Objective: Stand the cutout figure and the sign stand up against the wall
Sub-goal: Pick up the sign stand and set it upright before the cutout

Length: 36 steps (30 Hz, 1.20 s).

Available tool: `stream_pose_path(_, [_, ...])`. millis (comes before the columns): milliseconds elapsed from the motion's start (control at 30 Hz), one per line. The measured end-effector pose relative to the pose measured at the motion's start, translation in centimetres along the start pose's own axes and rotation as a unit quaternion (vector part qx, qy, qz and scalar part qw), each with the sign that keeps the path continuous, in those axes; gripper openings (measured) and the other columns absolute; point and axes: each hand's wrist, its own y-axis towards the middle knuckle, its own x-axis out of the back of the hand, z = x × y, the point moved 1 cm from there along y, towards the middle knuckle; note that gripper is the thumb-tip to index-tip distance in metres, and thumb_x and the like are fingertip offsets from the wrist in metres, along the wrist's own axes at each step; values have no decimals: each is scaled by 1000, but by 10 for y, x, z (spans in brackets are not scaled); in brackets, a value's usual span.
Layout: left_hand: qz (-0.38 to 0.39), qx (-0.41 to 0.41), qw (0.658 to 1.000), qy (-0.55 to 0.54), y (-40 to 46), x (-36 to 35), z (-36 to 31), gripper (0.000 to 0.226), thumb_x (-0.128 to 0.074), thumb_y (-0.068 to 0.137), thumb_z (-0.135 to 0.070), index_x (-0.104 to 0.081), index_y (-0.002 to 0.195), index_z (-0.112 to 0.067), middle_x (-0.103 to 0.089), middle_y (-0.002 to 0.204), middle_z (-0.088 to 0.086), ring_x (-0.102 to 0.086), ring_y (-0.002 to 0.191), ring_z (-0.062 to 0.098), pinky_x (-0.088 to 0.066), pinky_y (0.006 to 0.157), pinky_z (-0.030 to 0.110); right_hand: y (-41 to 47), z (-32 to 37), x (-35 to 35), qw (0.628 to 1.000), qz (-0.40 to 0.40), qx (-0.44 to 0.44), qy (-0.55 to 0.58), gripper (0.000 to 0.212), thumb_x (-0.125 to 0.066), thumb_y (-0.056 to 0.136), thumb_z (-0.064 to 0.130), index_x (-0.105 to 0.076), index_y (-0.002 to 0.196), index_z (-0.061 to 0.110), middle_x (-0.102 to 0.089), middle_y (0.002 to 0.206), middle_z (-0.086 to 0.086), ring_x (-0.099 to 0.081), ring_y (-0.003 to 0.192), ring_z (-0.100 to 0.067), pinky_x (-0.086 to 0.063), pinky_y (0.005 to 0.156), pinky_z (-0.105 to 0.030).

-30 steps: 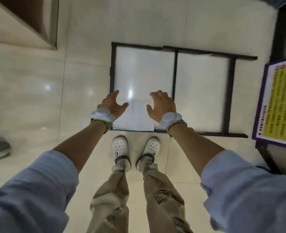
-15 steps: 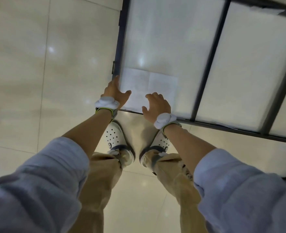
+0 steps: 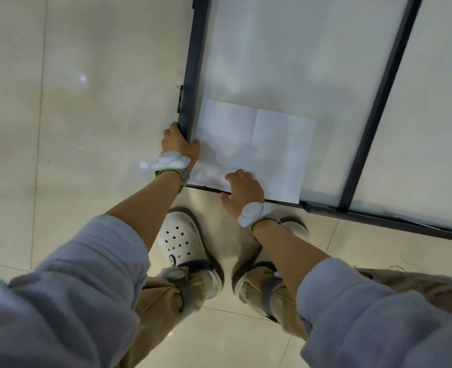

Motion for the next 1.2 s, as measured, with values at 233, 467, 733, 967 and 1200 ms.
stream_pose_path(233, [-4,-2,999,44,27,0,7,33,-53,84,-17,-53,114,-2,-56,118,19,-54,107,38,-47,83,40,16,4,-19,995,19,61,-75,26,-52,86,18,-52,108,3,-52,117,-16,-46,111,-34,-38,83,-40])
stream_pose_path(467, [35,24,998,43,24,14,0,35,-54,83,-22,-55,114,-5,-59,117,19,-56,104,39,-49,84,41,14,19,-6,991,41,58,-113,21,-45,90,11,-54,107,3,-54,117,-14,-50,108,-30,-37,81,-34])
stream_pose_path(733, [7,41,999,34,-30,56,-33,38,-54,83,-23,-46,116,-7,-49,122,16,-46,112,35,-37,83,38,-30,44,42,984,59,66,-156,24,-45,89,14,-55,109,3,-55,118,-14,-52,108,-31,-39,85,-36])
stream_pose_path(967, [43,28,997,-65,-99,121,-76,30,-55,80,-26,-40,105,-17,-59,103,11,-55,79,30,-48,71,37,-93,75,112,982,47,65,-170,25,-47,88,16,-56,107,3,-56,117,-14,-54,107,-31,-39,83,-35])
stream_pose_path(1200, [67,38,991,-113,-158,175,-129,48,-63,81,-34,-37,118,-15,-56,104,6,-57,84,26,-53,78,37,-150,92,176,985,28,60,-159,26,-49,87,16,-57,107,2,-57,116,-15,-54,106,-32,-35,75,-33])
